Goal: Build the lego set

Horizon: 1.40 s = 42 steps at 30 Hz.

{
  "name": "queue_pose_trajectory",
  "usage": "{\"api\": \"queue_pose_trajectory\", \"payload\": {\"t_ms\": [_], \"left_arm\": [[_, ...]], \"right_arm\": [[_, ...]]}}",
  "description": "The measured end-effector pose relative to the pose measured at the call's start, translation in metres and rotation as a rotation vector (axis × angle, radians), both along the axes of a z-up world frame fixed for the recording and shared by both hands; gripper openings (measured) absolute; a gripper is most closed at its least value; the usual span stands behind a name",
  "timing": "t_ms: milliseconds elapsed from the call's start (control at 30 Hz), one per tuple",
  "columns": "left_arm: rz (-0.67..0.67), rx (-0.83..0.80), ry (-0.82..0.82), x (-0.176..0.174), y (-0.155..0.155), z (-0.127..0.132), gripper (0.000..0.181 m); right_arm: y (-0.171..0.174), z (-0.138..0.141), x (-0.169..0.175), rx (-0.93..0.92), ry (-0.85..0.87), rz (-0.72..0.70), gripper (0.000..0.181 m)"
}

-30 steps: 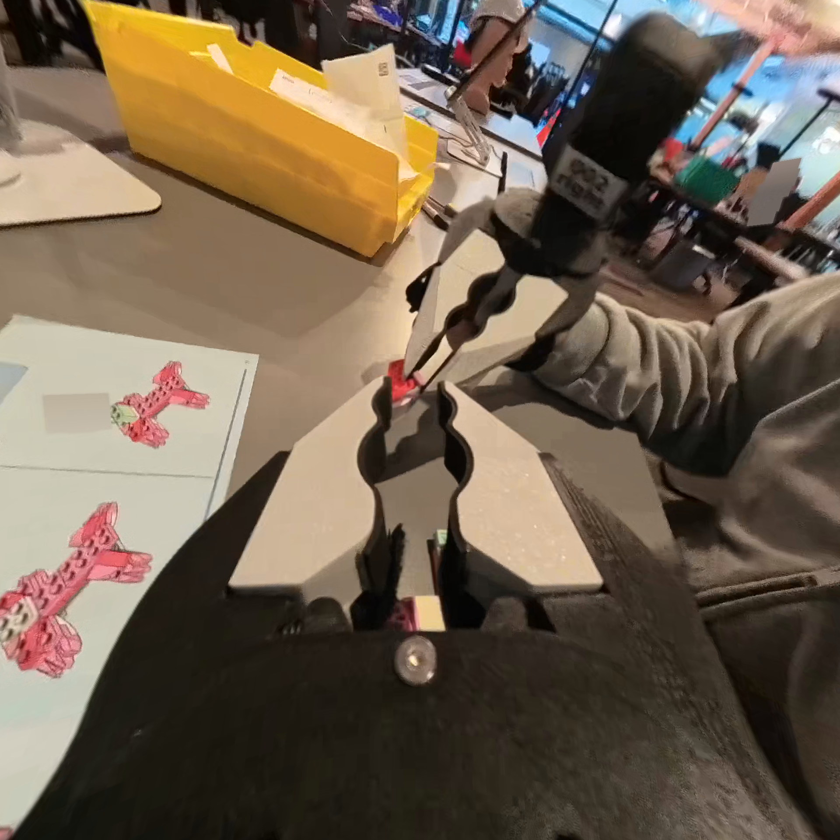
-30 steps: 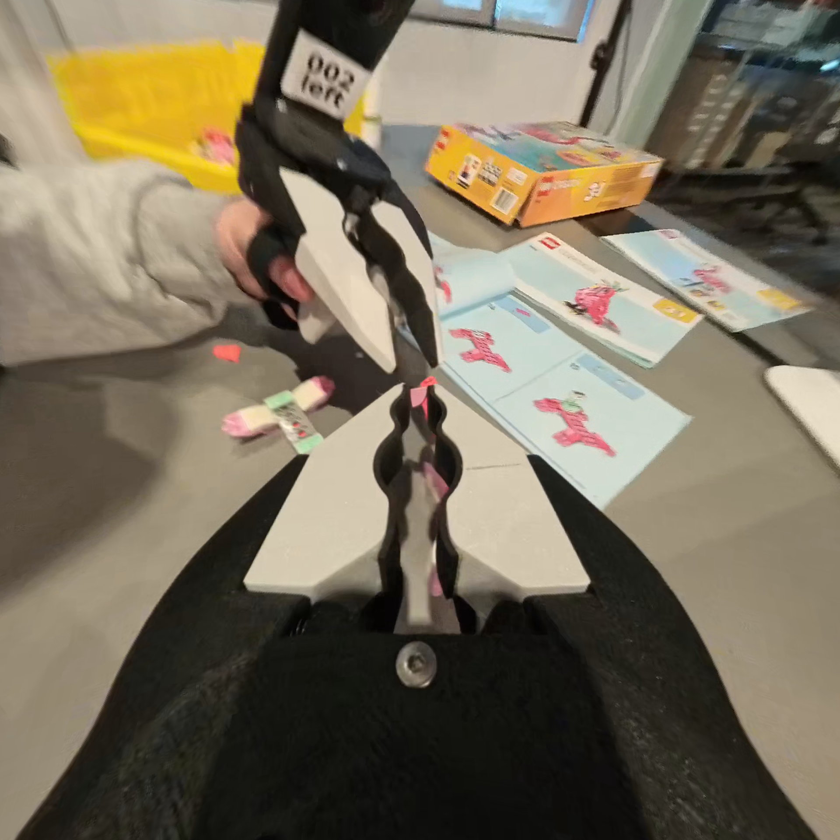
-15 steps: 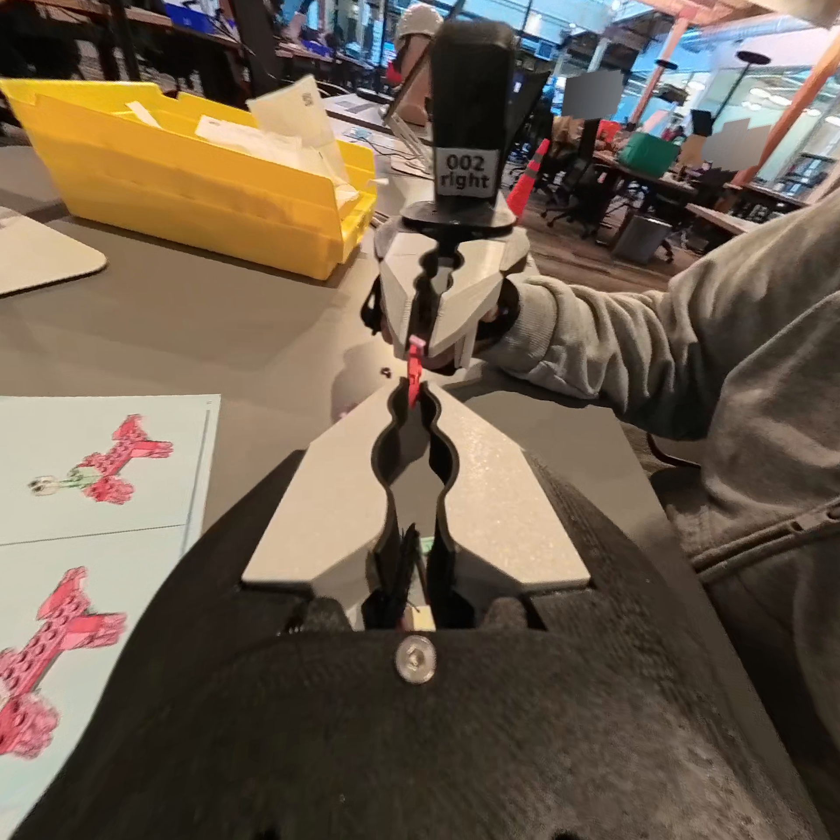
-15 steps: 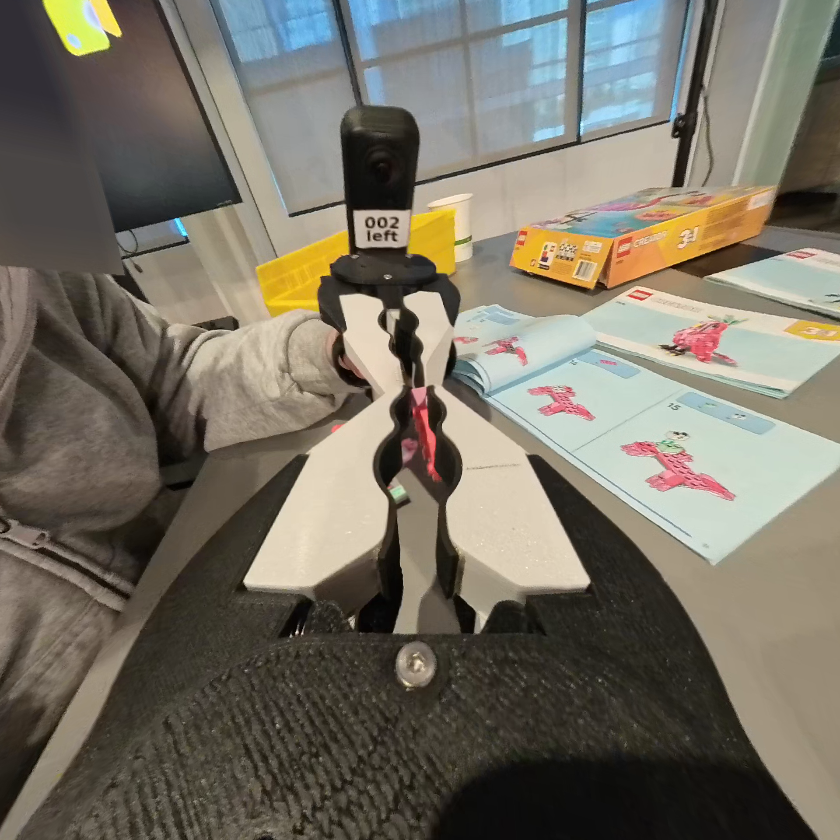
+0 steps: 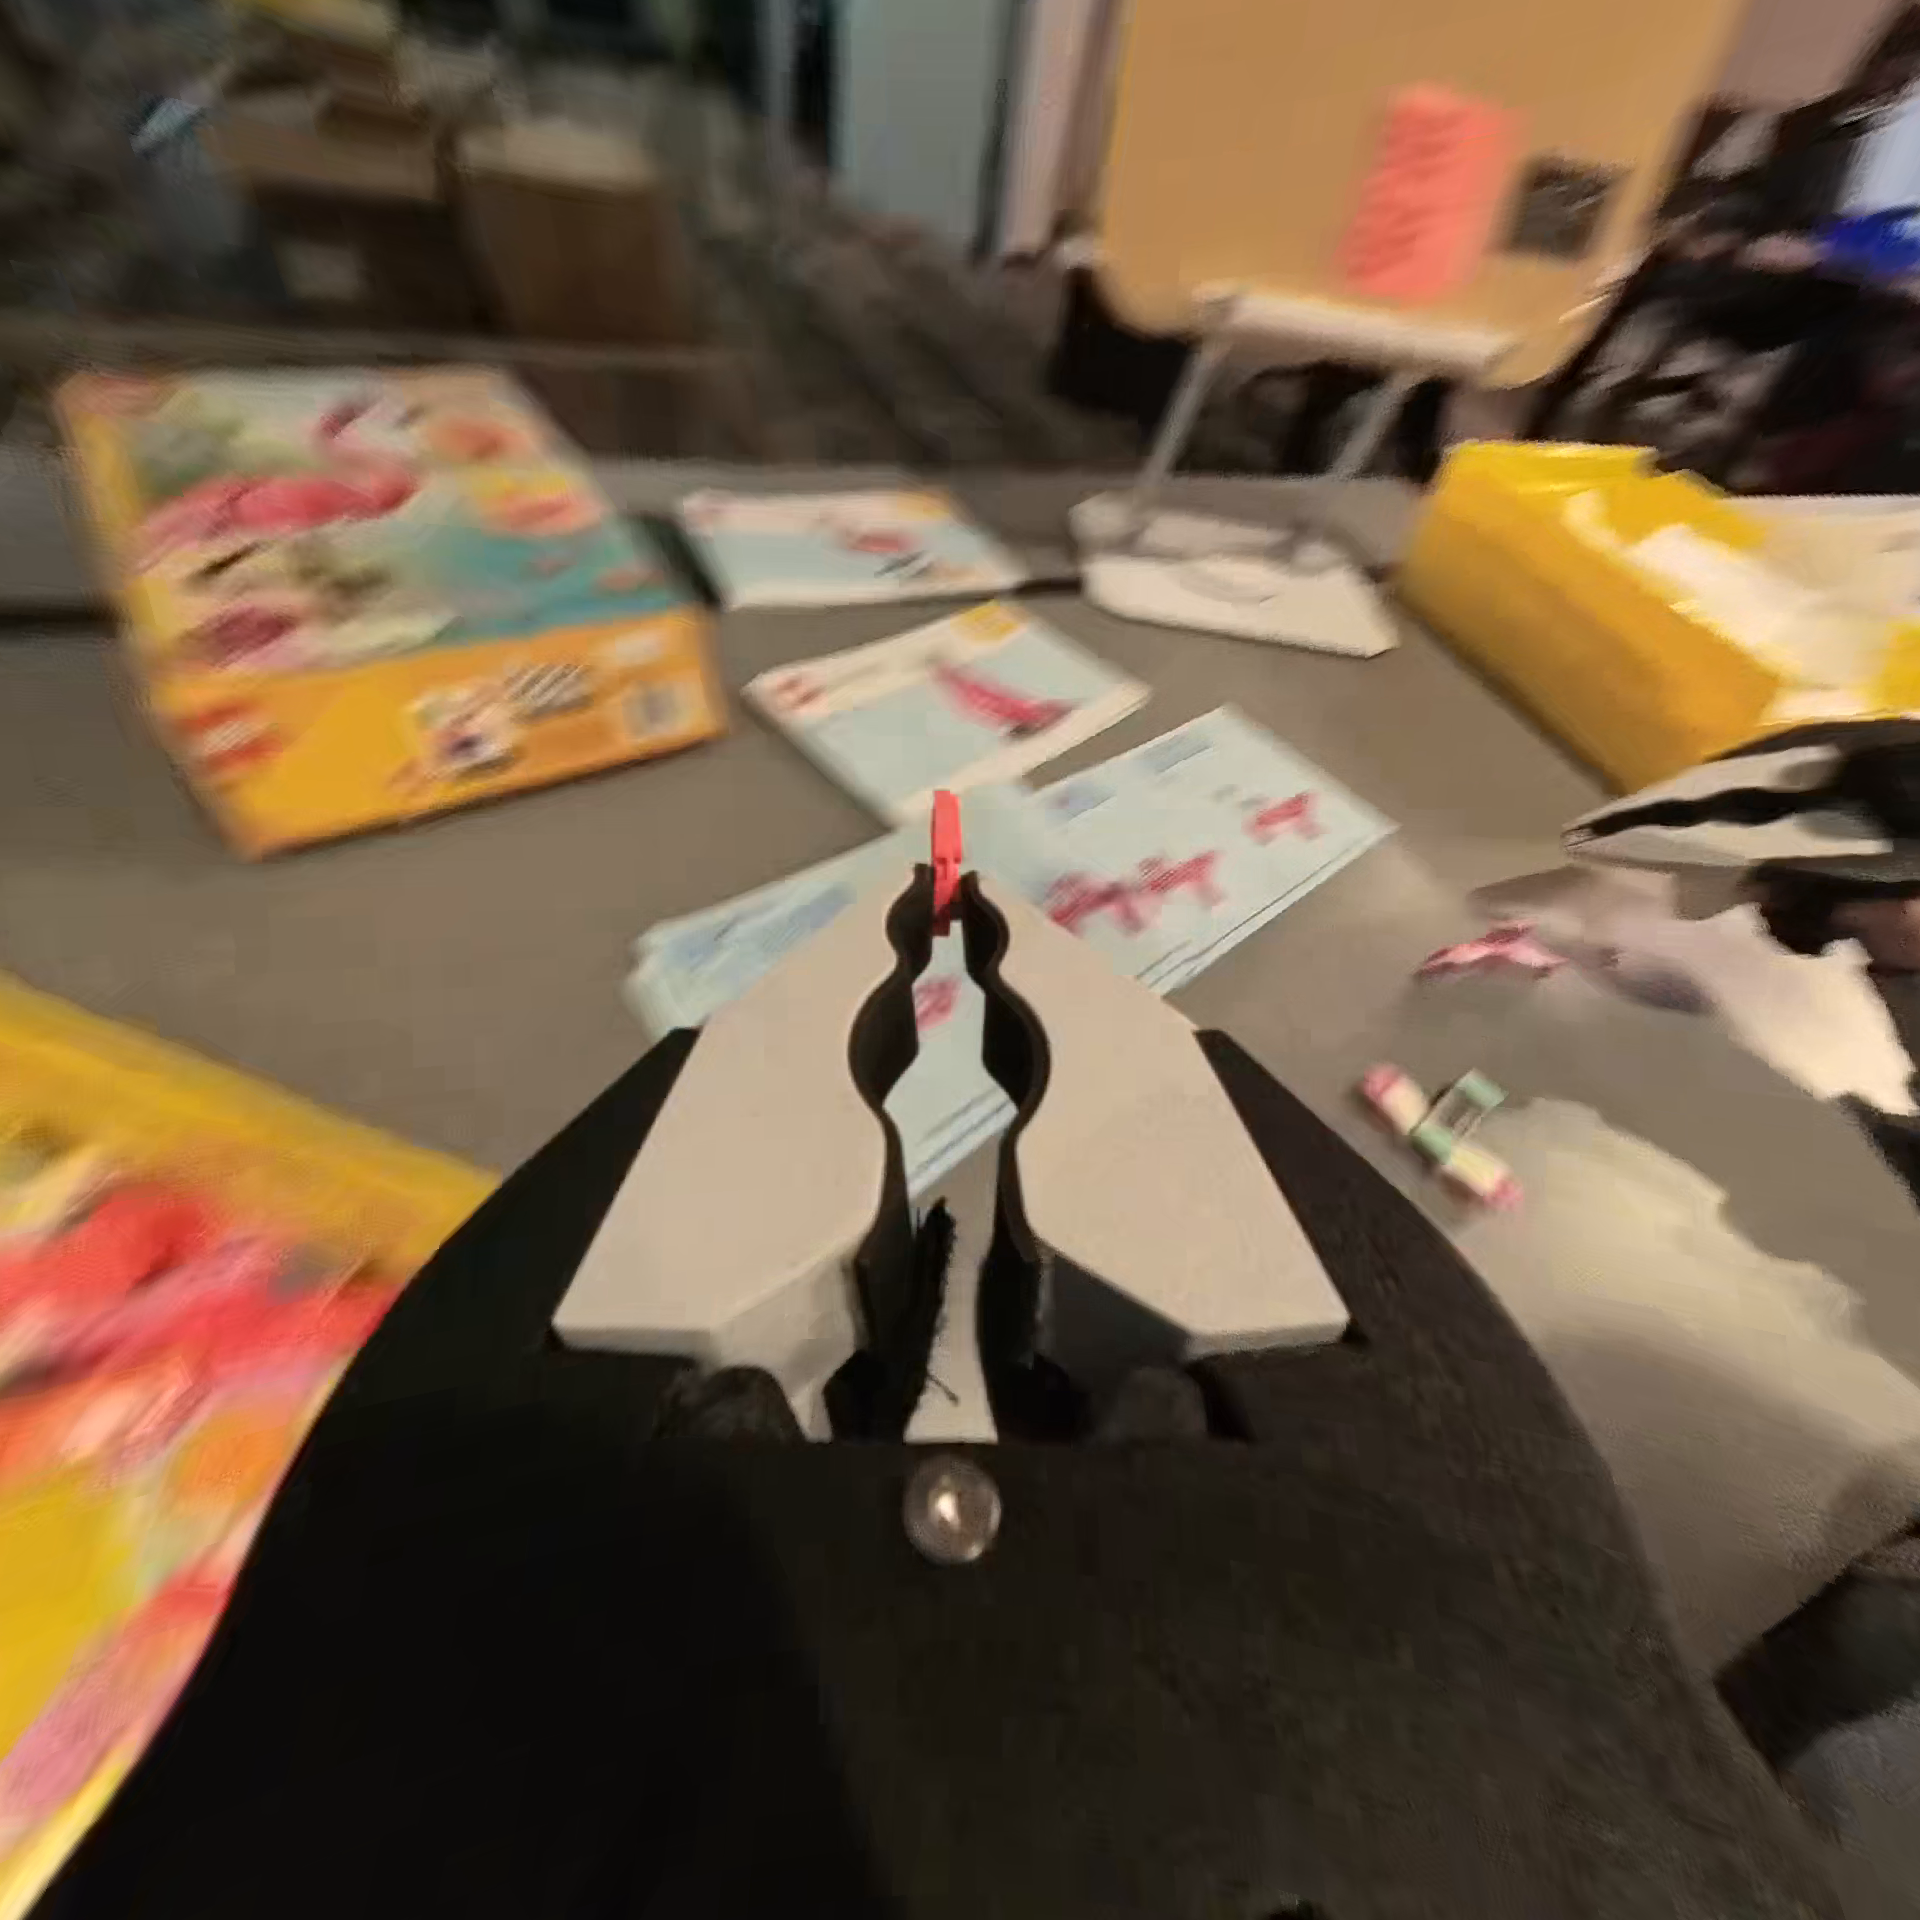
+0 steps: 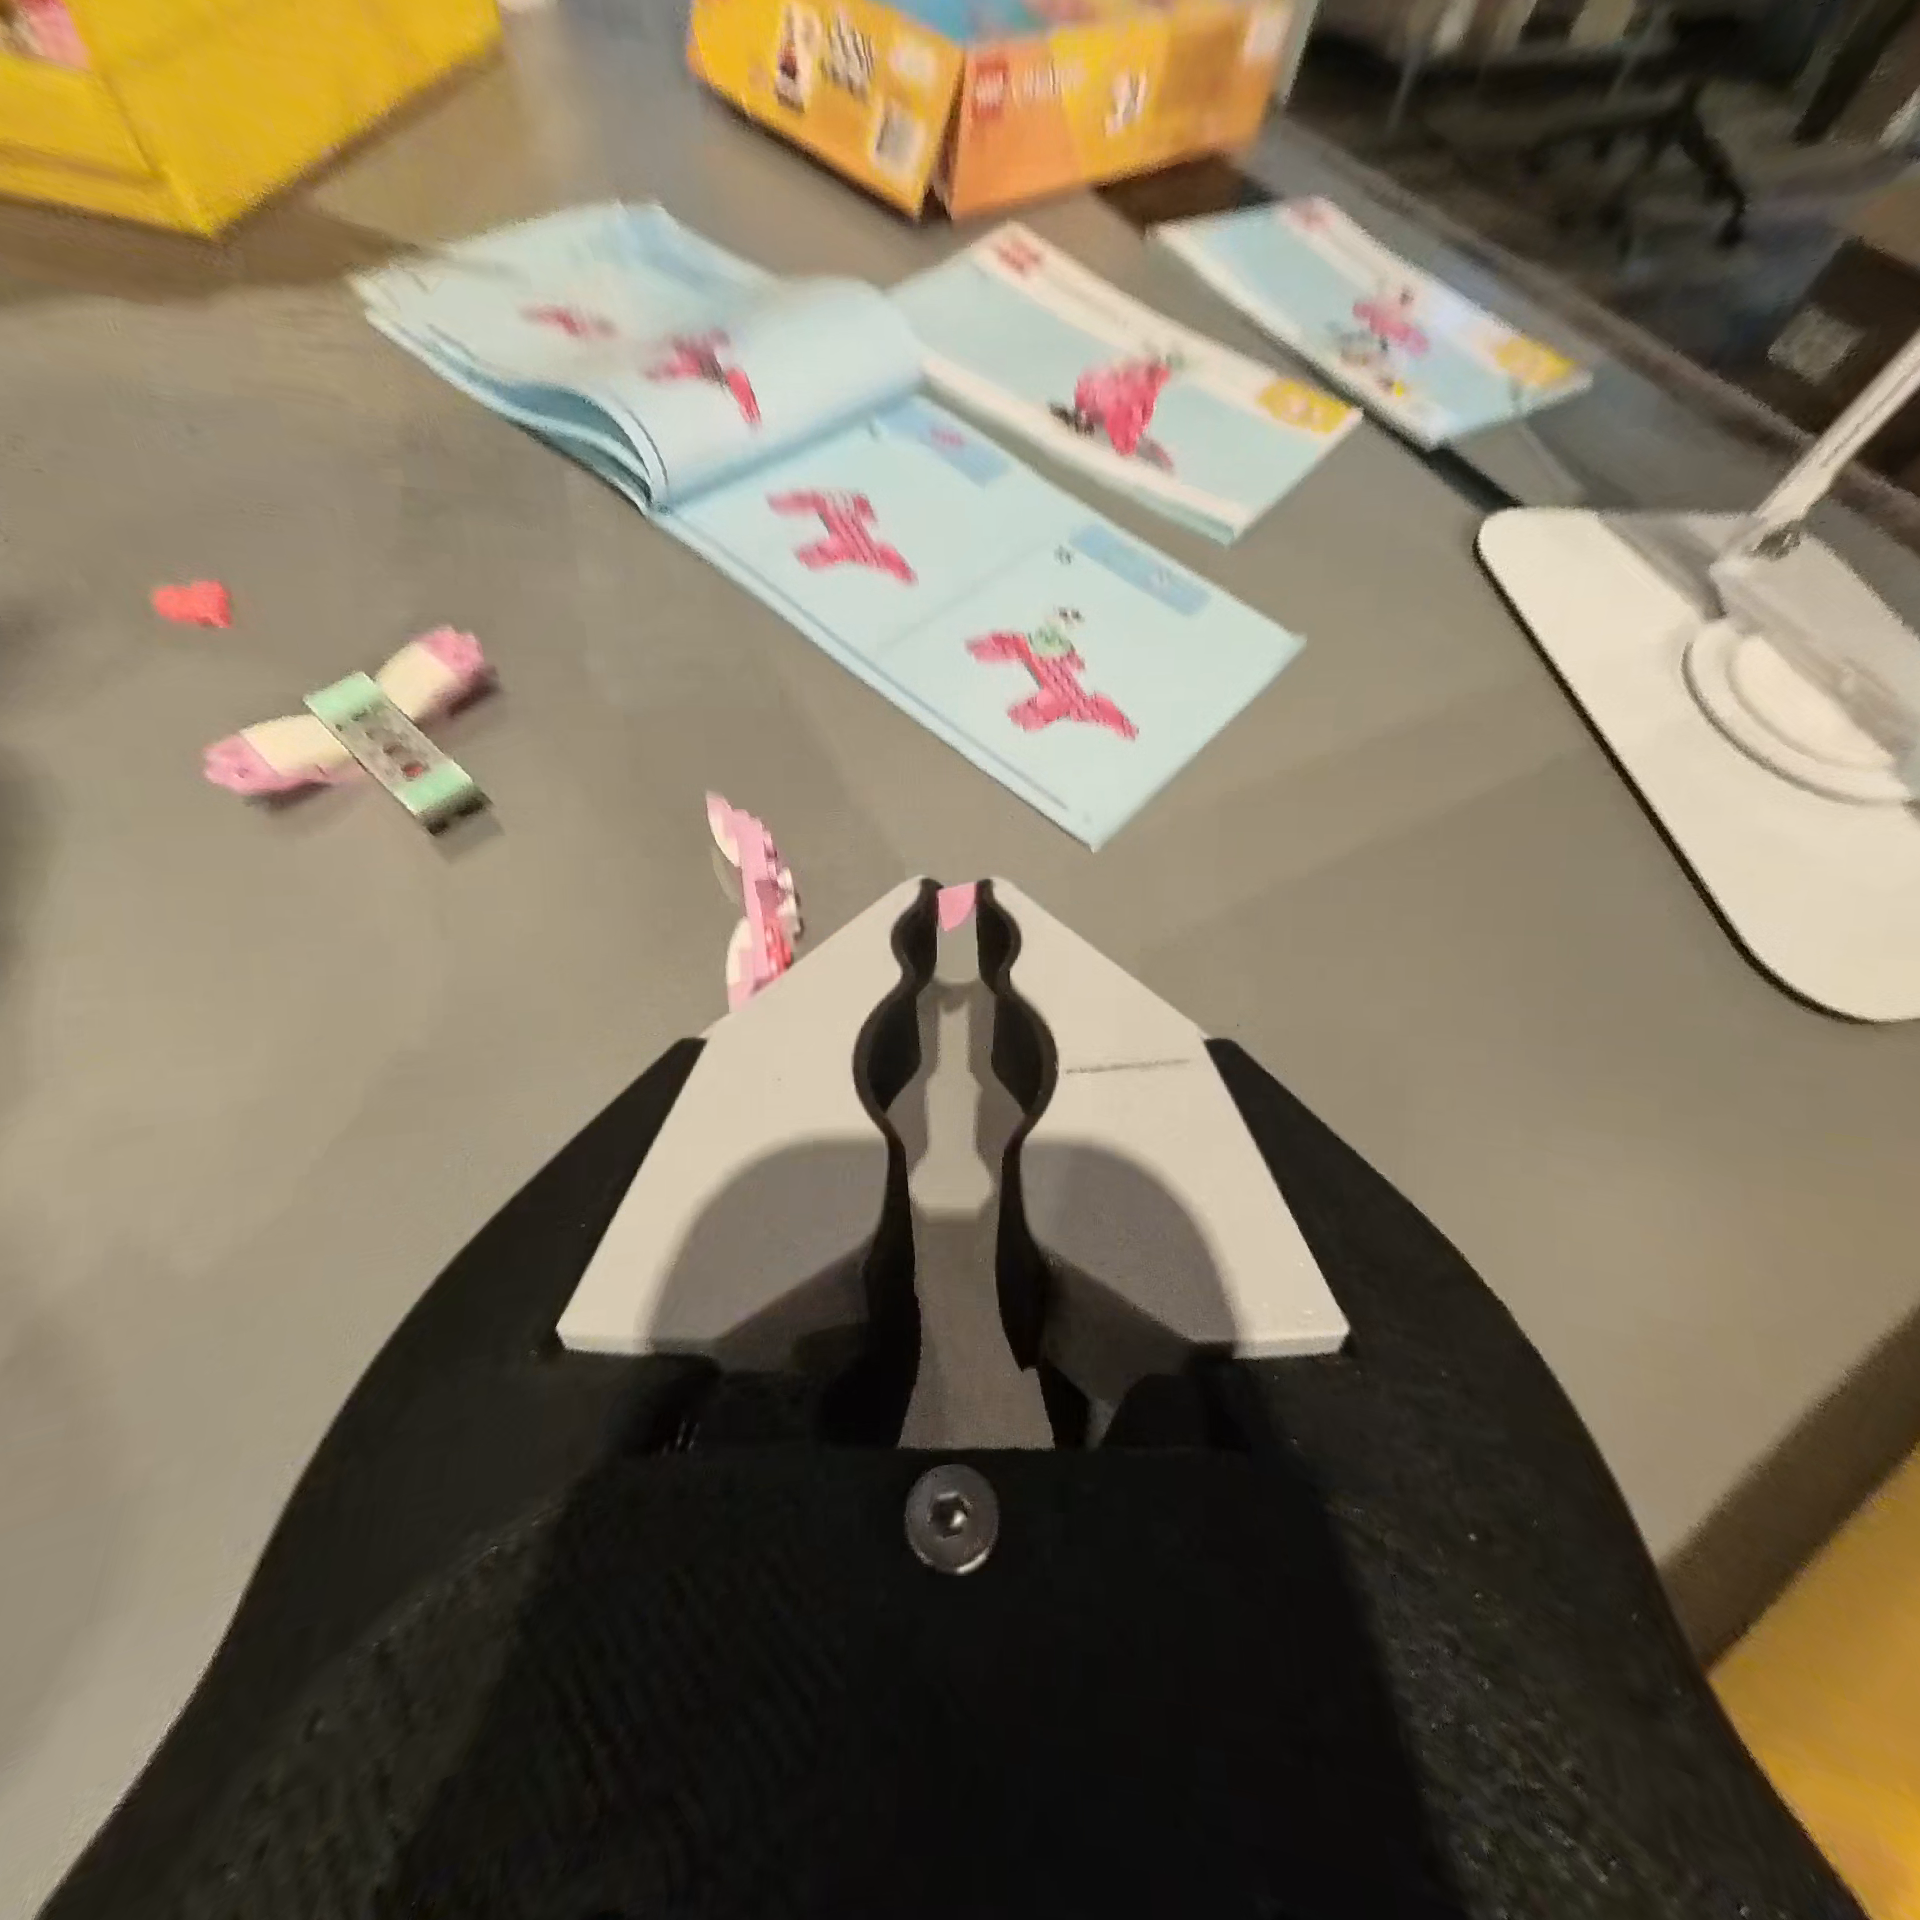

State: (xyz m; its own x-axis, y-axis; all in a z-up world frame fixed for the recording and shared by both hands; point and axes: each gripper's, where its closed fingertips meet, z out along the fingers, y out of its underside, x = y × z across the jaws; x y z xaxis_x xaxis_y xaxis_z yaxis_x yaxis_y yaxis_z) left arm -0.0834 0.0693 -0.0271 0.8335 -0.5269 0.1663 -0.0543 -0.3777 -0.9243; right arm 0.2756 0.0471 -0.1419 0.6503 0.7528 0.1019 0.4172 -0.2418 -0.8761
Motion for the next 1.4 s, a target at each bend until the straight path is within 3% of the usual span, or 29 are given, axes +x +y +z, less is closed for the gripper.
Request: {"api": "queue_pose_trajectory", "payload": {"t_ms": [133,267,467,533,633,700,800,900,1067,1167,1267,1400], "left_arm": [[0.209,-0.234,0.096,-0.092,-0.022,-0.033,0.003],[0.26,-0.406,0.063,-0.127,-0.028,-0.061,0.004],[0.448,-0.427,0.178,-0.171,-0.022,-0.078,0.005],[0.474,-0.425,0.19,-0.174,-0.021,-0.079,0.023],[0.46,-0.285,0.253,-0.166,-0.016,-0.061,0.032],[0.492,-0.194,0.302,-0.161,-0.013,-0.045,0.048],[0.4,0.021,0.284,-0.112,-0.008,-0.009,0.066],[0.134,0.193,0.241,-0.023,-0.01,0.01,0.068],[-0.23,0.248,0.336,0.1,-0.006,-0.023,0.076],[-0.408,0.255,0.35,0.155,-0.006,-0.049,0.068],[-0.54,0.259,0.267,0.195,-0.007,-0.061,0.065],[-0.606,0.231,0.052,0.22,-0.006,-0.061,0.059]], "right_arm": [[0.0,-0.011,0.0,-0.039,-0.064,-0.012,0.006],[0.0,-0.018,-0.001,-0.065,-0.074,-0.01,0.006],[0.0,-0.024,-0.001,-0.088,-0.077,-0.005,0.005],[0.0,-0.026,0.0,-0.09,-0.085,-0.005,0.005],[0.0,-0.026,0.001,-0.084,-0.099,-0.008,0.005],[0.001,-0.028,0.002,-0.088,-0.109,-0.015,0.006],[0.001,-0.031,0.005,-0.111,-0.127,-0.031,0.006],[-0.001,-0.035,0.008,-0.156,-0.135,-0.047,0.006],[-0.005,-0.045,0.01,-0.242,-0.153,-0.062,0.007],[-0.007,-0.051,0.008,-0.282,-0.132,-0.055,0.03],[-0.008,-0.052,0.007,-0.278,-0.12,-0.036,0.036],[-0.008,-0.053,0.008,-0.263,-0.154,-0.04,0.06]]}}
